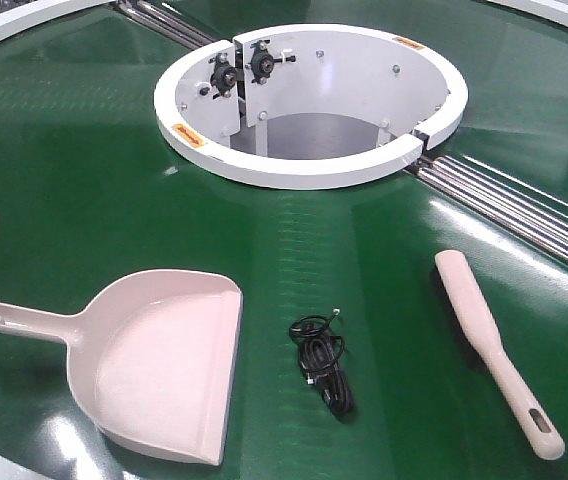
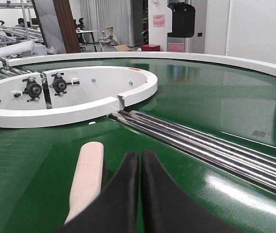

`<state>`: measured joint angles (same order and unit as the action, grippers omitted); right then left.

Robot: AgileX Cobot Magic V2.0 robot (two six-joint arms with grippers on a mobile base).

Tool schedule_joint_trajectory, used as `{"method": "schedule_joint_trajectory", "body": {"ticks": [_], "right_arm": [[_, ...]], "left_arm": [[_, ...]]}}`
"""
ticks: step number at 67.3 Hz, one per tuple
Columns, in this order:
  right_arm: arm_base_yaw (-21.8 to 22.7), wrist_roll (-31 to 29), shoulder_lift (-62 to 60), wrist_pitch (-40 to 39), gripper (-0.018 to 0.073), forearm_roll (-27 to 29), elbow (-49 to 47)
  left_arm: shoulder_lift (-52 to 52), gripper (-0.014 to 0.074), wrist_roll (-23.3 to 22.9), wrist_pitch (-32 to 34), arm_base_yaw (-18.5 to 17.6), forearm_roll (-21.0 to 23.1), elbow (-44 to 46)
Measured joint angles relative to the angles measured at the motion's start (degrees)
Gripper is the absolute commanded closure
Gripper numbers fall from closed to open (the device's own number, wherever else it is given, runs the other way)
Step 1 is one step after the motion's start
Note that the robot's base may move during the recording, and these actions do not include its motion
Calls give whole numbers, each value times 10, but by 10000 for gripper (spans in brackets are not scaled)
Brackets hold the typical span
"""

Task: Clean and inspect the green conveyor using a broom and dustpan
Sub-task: 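Lower the left gripper and grasp the pink dustpan by its handle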

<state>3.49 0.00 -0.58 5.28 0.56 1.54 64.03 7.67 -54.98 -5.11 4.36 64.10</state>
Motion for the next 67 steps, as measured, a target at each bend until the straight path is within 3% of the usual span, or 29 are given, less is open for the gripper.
{"method": "schedule_joint_trajectory", "body": {"ticks": [17,25,35,42,50,67], "right_arm": [[0,0,0,0,569,0,0],[0,0,0,0,569,0,0],[0,0,0,0,569,0,0],[0,0,0,0,569,0,0],[0,0,0,0,569,0,0],[0,0,0,0,569,0,0]], "left_arm": [[125,74,124,-124,0,1,107],[151,74,216,-151,0,2,128],[160,74,379,-141,0,15,129],[162,74,445,-106,0,23,129],[166,74,458,-75,-1,16,131],[178,74,423,-75,-1,0,132]]}}
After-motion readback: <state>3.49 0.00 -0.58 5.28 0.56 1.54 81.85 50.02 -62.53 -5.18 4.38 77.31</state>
